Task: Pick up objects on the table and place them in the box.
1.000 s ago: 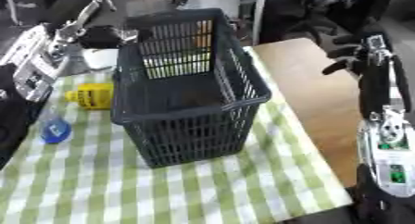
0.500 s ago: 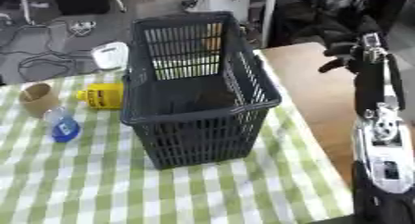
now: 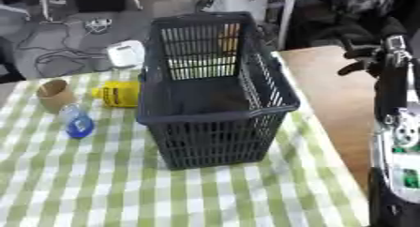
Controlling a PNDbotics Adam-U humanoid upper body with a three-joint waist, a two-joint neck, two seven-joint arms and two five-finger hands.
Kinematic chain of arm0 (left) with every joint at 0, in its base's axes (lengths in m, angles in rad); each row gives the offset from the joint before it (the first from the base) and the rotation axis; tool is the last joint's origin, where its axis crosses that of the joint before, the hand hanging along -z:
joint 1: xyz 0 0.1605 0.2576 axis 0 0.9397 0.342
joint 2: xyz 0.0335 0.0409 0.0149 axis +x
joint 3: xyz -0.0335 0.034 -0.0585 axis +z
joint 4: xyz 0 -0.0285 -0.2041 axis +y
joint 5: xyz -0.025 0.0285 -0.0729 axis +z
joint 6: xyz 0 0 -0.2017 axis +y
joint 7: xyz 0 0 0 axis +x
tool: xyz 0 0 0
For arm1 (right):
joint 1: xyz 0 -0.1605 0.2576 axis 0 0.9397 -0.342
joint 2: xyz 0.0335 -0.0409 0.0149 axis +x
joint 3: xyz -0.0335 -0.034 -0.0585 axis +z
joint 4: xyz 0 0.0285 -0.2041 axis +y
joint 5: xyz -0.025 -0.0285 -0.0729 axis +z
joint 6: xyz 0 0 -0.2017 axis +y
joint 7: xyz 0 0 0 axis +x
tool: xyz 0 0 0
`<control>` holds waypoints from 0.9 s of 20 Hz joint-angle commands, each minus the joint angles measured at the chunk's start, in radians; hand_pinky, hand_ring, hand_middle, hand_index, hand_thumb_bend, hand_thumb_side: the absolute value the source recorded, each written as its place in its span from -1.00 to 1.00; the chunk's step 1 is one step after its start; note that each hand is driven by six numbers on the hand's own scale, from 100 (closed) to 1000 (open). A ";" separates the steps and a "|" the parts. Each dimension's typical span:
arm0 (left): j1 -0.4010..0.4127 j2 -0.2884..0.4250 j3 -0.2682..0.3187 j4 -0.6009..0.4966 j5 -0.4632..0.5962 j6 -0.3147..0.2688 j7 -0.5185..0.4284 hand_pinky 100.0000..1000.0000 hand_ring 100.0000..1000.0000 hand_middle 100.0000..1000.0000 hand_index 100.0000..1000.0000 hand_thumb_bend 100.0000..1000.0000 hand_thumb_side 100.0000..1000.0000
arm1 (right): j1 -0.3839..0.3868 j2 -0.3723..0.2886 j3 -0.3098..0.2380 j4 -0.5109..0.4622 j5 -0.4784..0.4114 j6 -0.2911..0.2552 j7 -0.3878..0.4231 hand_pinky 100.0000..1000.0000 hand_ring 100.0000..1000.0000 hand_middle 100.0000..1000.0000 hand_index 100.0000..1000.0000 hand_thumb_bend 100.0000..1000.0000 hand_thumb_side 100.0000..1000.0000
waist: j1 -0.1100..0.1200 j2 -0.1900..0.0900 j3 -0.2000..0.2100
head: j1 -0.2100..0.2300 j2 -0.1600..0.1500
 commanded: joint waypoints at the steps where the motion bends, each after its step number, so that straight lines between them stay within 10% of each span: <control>1: -0.003 0.011 0.015 -0.020 0.004 -0.005 0.008 0.20 0.34 0.30 0.47 0.35 0.24 | -0.011 -0.028 -0.007 -0.019 0.002 -0.001 -0.006 -0.23 0.06 0.14 0.34 -1.00 0.23 | -0.017 0.002 0.002 | 0.004 0.008; 18: 0.009 -0.006 0.012 -0.038 -0.040 -0.002 -0.008 0.21 0.35 0.28 0.46 0.32 0.25 | -0.013 -0.029 -0.009 -0.016 0.002 -0.003 -0.008 -0.23 0.06 0.14 0.34 -1.00 0.23 | -0.020 0.006 0.004 | -0.006 0.008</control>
